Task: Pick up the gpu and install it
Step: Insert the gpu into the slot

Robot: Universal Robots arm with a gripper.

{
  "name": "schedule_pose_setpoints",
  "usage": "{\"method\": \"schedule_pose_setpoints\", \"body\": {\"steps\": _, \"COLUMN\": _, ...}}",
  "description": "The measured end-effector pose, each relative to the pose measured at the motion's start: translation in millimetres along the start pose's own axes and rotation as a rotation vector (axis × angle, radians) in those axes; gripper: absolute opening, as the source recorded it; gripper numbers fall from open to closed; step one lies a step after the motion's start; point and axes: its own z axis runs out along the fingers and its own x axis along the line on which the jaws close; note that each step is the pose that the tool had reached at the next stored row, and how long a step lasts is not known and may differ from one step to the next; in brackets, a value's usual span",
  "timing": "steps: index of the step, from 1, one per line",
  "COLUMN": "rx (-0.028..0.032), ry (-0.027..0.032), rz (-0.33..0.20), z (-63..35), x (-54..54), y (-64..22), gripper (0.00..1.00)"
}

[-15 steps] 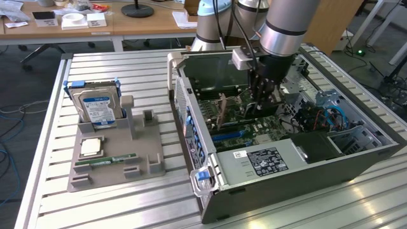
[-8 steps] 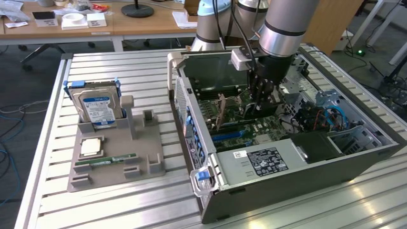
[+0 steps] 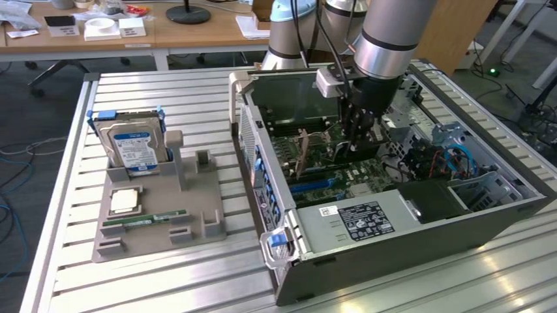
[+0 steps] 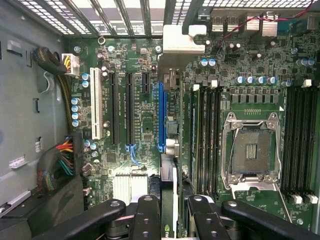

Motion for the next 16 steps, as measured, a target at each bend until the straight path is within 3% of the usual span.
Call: {"method": "schedule_pose_setpoints", "body": {"steps": 16, "rx": 0.0000, "ry": 0.0001, "rz": 0.000, "z": 1.0, "x": 0.7, "y": 0.7, "gripper": 0.26}}
